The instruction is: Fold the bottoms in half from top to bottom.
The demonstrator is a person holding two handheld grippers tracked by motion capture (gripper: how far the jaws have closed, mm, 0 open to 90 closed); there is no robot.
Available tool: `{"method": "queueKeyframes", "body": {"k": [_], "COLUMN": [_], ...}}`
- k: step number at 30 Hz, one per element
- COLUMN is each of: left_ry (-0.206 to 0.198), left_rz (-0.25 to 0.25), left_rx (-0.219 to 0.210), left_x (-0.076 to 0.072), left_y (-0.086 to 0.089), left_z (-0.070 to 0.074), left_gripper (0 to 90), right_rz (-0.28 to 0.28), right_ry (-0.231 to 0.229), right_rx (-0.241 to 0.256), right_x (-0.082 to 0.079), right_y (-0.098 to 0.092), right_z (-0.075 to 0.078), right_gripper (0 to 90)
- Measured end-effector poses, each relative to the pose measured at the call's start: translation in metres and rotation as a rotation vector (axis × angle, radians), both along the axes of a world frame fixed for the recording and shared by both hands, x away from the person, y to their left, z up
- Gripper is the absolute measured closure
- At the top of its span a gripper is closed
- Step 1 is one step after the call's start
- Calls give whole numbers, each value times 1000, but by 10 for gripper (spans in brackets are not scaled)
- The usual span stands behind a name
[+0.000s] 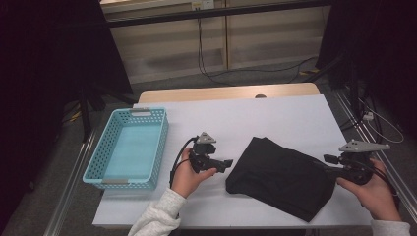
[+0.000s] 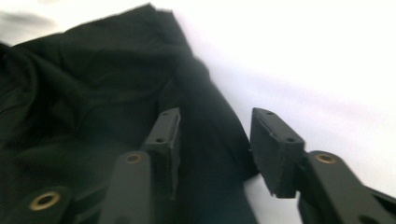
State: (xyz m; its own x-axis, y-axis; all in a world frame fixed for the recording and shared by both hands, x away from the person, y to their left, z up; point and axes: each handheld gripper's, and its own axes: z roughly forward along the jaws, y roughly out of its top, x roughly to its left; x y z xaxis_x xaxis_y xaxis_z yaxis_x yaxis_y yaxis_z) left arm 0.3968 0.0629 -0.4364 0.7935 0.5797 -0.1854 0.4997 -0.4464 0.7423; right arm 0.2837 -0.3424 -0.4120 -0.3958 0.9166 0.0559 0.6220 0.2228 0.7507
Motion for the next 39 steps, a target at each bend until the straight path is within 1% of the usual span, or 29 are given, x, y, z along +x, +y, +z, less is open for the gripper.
{"method": "queueKeyframes", "body": {"k": [1, 3, 4, 5, 7, 9, 10, 11, 12, 13, 14, 15, 16, 18, 20, 22, 24, 25, 26, 27, 29, 30, 31, 32, 33, 34, 35, 36, 39], "left_ry": [1, 3, 4, 4, 3, 6, 6, 6, 6, 5, 6, 5, 6, 7, 6, 4, 4, 4, 8, 12, 19, 22, 22, 29, 30, 33, 33, 43, 50], "left_rz": [-4, -4, -4, -4, -3, -4, -2, -1, -1, -1, -1, -1, 0, -3, -6, -7, -9, -9, -13, -21, -30, -36, -36, -40, -37, -36, -36, -40, -41], "left_rx": [6, 7, 12, 9, 11, 16, 17, 19, 16, 16, 15, 16, 16, 16, 15, 12, 9, 9, 5, 7, 11, 15, 15, 12, 8, 4, 4, 5, 13], "left_x": [0, -1, -1, -1, -1, -1, -1, -2, -2, -2, -2, -2, -2, -2, -3, -3, -4, -4, -5, -6, -8, -9, -9, -10, -10, -11, -11, -11, -14], "left_y": [0, 0, 0, 0, 0, 1, 1, 1, 1, 1, 1, 1, 1, 1, 0, 0, -1, -1, -4, -6, -11, -12, -12, -15, -15, -16, -16, -17, -18], "left_z": [0, -2, -2, -2, -3, -3, -4, -4, -4, -4, -4, -4, -4, -4, -3, -3, -2, -2, -3, -4, -7, -8, -8, -8, -9, -9, -9, -11, -14], "left_gripper": [172, 172, 172, 172, 172, 173, 172, 173, 172, 172, 173, 173, 172, 173, 172, 172, 172, 171, 169, 168, 168, 168, 167, 167, 167, 165, 165, 165, 165], "right_rz": [5, -8, -12, -12, -13, -34, -36, -43, -44, -16, 5, 1, 7, 14, 23, 18, 32, 37, 41, 39, 32, 32, 32, 30, 27, 23, 16, -1, -24], "right_ry": [-4, -9, -4, 5, 26, 38, 54, 70, 81, 91, 88, 78, 83, 108, 123, 128, 136, 137, 148, 150, 157, 164, 159, 138, 111, 87, 64, 50, 28], "right_rx": [-2, -21, -21, -17, -27, -36, -29, -26, -30, 5, 31, 16, 11, 3, 18, 35, 31, 31, 28, 14, -32, -44, -42, -32, -17, 1, 9, 13, 20], "right_x": [2, 7, 10, 12, 16, 20, 22, 23, 24, 23, 23, 22, 22, 21, 18, 13, 7, 5, 3, 3, 5, 6, 7, 7, 8, 9, 10, 11, 12], "right_y": [2, 6, 8, 10, 11, 9, 8, 7, 6, 5, 4, 5, 7, 9, 9, 6, 2, -1, -2, -2, -1, -1, 0, 1, 1, 2, 4, 5, 8], "right_z": [-2, -6, -9, -12, -19, -27, -32, -36, -40, -43, -43, -42, -40, -36, -30, -22, -13, -11, -12, -15, -25, -29, -32, -33, -33, -32, -32, -33, -34], "right_gripper": [487, 452, 445, 446, 447, 448, 449, 468, 592, 698, 763, 825, 833, 841, 843, 843, 842, 839, 830, 803, 661, 638, 594, 528, 483, 445, 413, 381, 333]}}
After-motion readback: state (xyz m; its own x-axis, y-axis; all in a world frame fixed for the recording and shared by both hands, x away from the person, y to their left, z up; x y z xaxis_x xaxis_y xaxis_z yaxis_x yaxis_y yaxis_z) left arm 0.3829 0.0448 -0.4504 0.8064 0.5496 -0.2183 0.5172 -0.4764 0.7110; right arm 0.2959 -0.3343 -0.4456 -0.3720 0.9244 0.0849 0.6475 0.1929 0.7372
